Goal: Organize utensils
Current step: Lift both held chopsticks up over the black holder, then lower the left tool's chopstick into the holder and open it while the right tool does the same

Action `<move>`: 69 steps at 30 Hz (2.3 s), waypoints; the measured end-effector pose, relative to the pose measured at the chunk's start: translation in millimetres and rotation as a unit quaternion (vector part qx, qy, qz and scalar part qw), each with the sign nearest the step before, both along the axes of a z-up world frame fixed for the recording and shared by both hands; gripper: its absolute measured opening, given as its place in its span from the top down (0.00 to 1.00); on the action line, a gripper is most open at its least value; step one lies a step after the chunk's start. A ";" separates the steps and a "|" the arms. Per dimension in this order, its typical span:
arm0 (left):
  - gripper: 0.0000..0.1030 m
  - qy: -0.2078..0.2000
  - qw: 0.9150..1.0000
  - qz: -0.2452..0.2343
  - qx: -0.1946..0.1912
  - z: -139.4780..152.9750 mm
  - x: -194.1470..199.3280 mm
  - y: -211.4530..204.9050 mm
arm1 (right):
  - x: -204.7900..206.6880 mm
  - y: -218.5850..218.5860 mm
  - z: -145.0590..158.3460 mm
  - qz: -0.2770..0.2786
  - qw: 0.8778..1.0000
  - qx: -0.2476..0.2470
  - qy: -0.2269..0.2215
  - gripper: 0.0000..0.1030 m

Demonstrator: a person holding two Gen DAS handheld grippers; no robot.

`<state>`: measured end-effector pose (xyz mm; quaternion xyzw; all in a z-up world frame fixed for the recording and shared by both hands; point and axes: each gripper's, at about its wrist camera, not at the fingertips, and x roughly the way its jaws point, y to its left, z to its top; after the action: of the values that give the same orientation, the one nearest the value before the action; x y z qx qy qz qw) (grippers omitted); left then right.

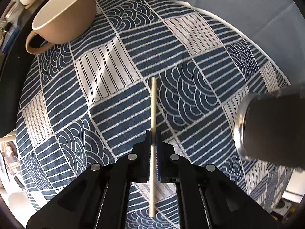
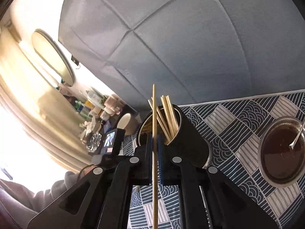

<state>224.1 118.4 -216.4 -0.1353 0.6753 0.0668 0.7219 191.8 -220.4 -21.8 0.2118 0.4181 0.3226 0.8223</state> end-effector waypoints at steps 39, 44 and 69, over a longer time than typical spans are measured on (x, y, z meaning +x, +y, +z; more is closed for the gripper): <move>0.95 -0.296 0.933 -0.149 -0.141 261.9 23.4 -57.9 | 28.5 47.2 16.7 -0.019 0.985 0.022 -0.173 0.95; 0.95 -0.299 0.928 -0.162 -0.152 254.0 41.9 -72.2 | 39.2 49.5 -8.7 -0.033 0.984 0.021 -0.175 0.95; 0.95 -0.353 0.914 -0.121 -0.157 197.6 54.5 -67.8 | 70.8 41.1 -69.3 -0.096 0.969 0.188 -0.128 0.95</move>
<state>278.6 50.7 -18.8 -0.1787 0.3890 -0.1807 0.8855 262.6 -179.3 -91.1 0.3590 0.2189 0.3396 0.8414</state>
